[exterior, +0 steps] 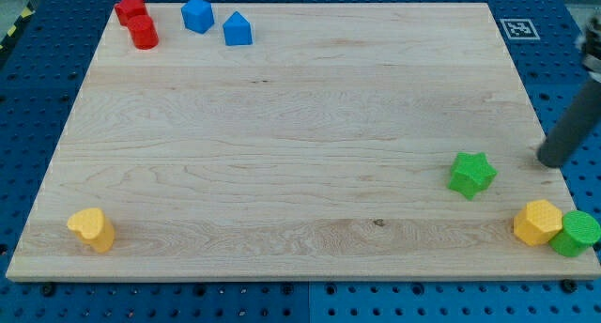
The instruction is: Move the green circle and hexagon towards the bottom right side of the green star
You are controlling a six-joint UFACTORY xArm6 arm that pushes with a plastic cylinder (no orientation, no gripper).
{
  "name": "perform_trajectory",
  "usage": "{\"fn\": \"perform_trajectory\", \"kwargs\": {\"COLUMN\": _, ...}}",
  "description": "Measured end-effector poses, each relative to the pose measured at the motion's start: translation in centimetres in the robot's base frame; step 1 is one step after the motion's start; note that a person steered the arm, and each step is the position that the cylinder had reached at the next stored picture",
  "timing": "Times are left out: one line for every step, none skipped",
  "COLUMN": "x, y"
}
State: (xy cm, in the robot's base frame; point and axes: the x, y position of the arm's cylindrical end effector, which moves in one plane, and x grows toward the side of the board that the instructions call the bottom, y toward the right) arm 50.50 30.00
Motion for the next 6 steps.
{"fn": "perform_trajectory", "kwargs": {"x": 2.7, "y": 0.2}}
{"fn": "perform_trajectory", "kwargs": {"x": 6.2, "y": 1.2}}
{"fn": "perform_trajectory", "kwargs": {"x": 6.9, "y": 4.4}}
{"fn": "perform_trajectory", "kwargs": {"x": 8.0, "y": 4.3}}
{"fn": "perform_trajectory", "kwargs": {"x": 9.6, "y": 3.2}}
{"fn": "perform_trajectory", "kwargs": {"x": 9.4, "y": 2.9}}
